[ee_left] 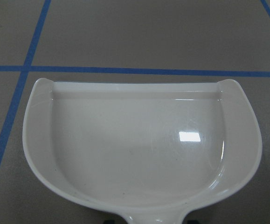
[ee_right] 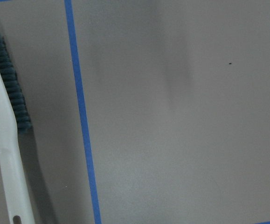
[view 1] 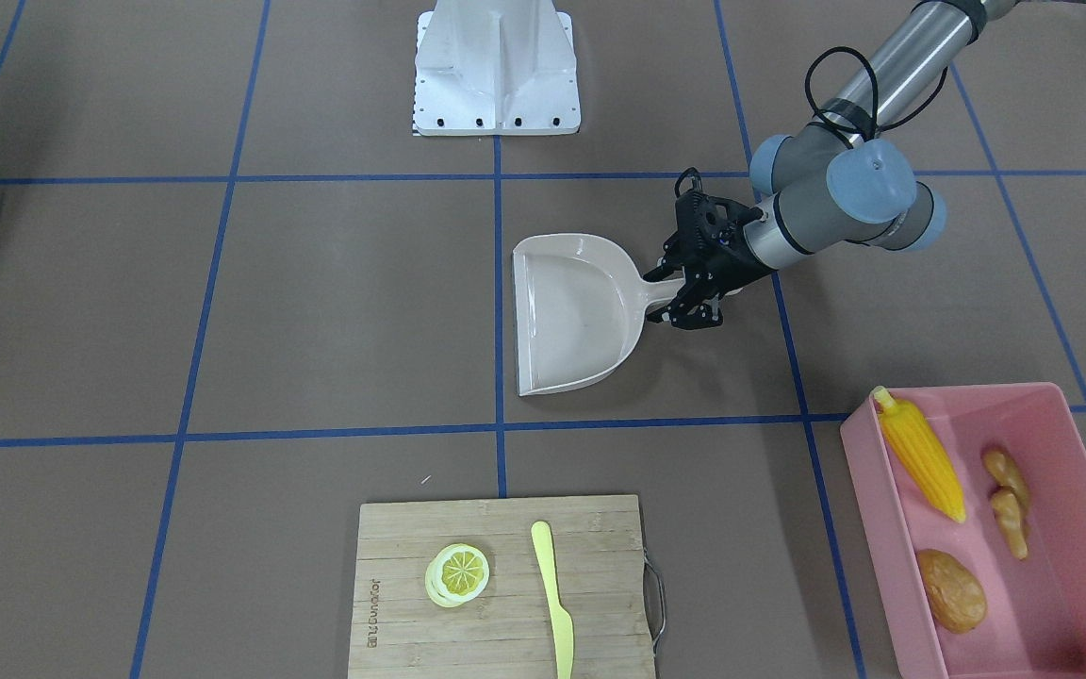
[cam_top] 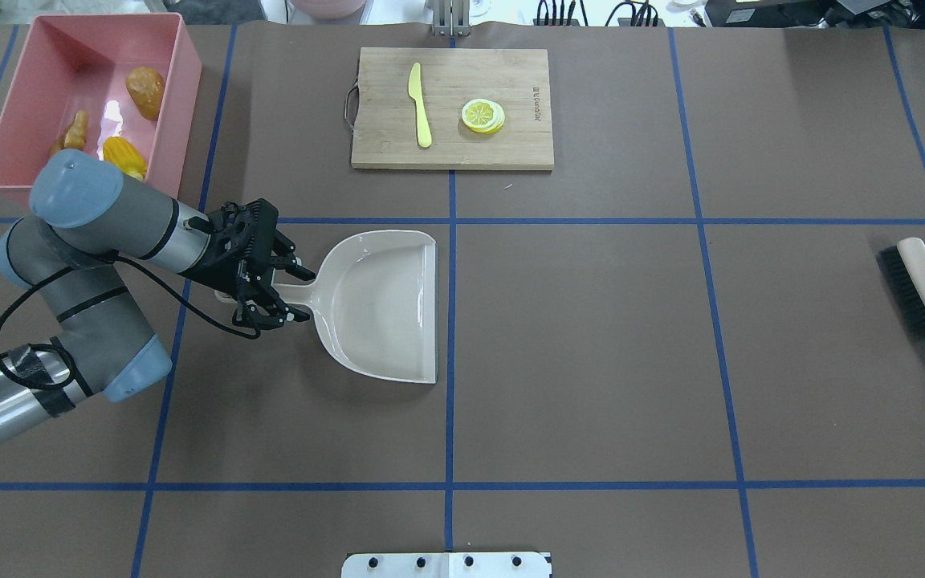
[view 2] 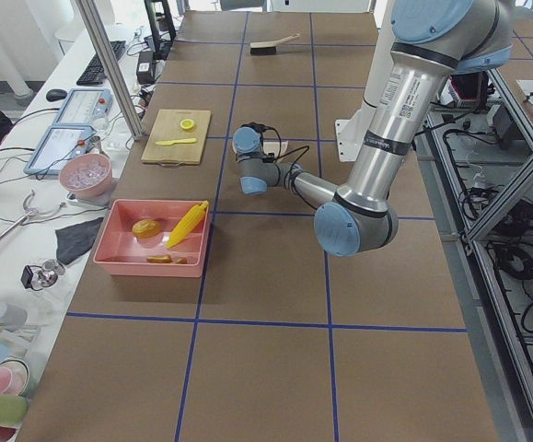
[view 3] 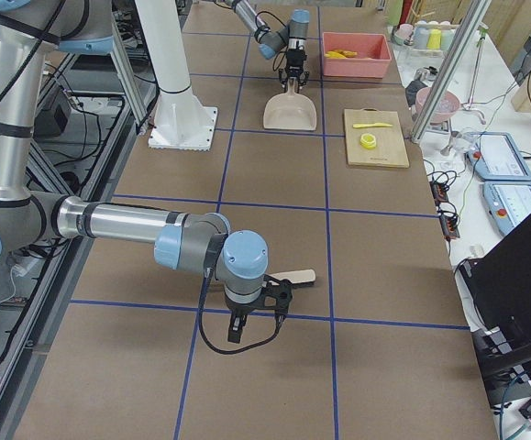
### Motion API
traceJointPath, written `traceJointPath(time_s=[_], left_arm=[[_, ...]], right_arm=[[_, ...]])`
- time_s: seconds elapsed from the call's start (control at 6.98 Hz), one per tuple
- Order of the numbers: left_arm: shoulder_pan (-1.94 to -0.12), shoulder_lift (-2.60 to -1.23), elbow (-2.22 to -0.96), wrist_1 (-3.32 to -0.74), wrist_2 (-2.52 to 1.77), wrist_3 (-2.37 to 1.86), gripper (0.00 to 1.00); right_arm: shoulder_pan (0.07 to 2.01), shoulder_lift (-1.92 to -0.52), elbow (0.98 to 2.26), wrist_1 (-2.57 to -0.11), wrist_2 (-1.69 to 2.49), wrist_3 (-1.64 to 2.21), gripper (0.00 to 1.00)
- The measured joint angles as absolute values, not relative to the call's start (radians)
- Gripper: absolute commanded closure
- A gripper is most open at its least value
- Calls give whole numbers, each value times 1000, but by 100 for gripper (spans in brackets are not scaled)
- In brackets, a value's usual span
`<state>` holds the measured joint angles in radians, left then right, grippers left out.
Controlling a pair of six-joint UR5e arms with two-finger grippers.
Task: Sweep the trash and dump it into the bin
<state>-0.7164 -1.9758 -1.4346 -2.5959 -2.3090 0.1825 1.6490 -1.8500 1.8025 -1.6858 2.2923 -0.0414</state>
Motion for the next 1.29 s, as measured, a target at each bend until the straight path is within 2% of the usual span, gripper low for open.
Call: traceJointPath(time_s=[0.43, 0.72, 1.0, 1.29], left_arm=[[-717, -1950, -1496, -2590, -2316, 182, 1], [-726, -1878, -1606, -2574, -2319, 178, 1], [-815, -1796, -1725, -2484, -2315, 174, 1], [-938, -1786, -1752, -2335, -2240, 175, 1]], right_arm=[[1649, -1850, 1802, -1686, 2290, -41, 0], [1649, -1850, 1802, -1686, 2289, -41, 0], [1649, -1850, 1802, -1686, 2291, -41, 0], [1649, -1850, 1802, -1686, 2291, -41, 0]])
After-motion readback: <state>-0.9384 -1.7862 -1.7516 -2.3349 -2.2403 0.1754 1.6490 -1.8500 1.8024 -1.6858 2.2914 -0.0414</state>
